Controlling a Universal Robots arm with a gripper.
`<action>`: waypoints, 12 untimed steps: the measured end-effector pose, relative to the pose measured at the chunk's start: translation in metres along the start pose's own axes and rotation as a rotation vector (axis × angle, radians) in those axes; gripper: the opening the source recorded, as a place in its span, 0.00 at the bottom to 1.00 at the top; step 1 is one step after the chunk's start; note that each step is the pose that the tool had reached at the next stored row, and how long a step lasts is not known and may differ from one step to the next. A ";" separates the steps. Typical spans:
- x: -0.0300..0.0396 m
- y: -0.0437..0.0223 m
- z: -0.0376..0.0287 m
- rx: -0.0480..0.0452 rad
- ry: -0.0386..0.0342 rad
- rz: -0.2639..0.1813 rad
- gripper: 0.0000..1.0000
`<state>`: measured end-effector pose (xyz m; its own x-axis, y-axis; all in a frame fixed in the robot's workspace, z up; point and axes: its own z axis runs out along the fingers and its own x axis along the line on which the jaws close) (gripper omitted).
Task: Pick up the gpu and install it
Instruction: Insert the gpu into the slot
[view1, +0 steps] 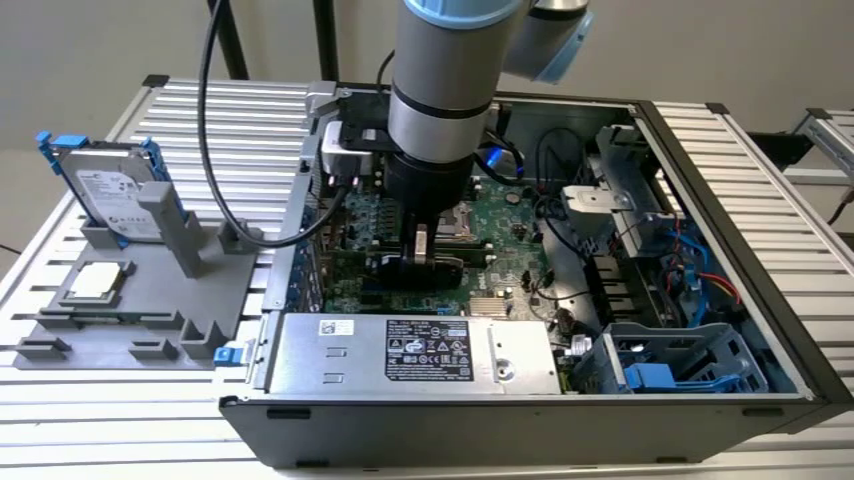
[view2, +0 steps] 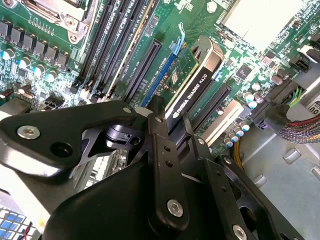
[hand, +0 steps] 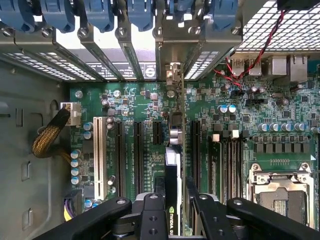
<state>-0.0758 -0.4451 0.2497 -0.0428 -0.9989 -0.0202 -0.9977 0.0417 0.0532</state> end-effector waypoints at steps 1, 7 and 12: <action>0.0000 -0.0001 0.0010 0.0000 0.0002 0.000 0.00; 0.0002 -0.0004 0.0101 -0.0002 0.0003 0.000 0.00; 0.0003 -0.0005 0.0105 -0.0002 0.0004 0.000 0.00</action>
<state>-0.0759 -0.4451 0.2392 -0.0430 -0.9989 -0.0198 -0.9977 0.0418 0.0535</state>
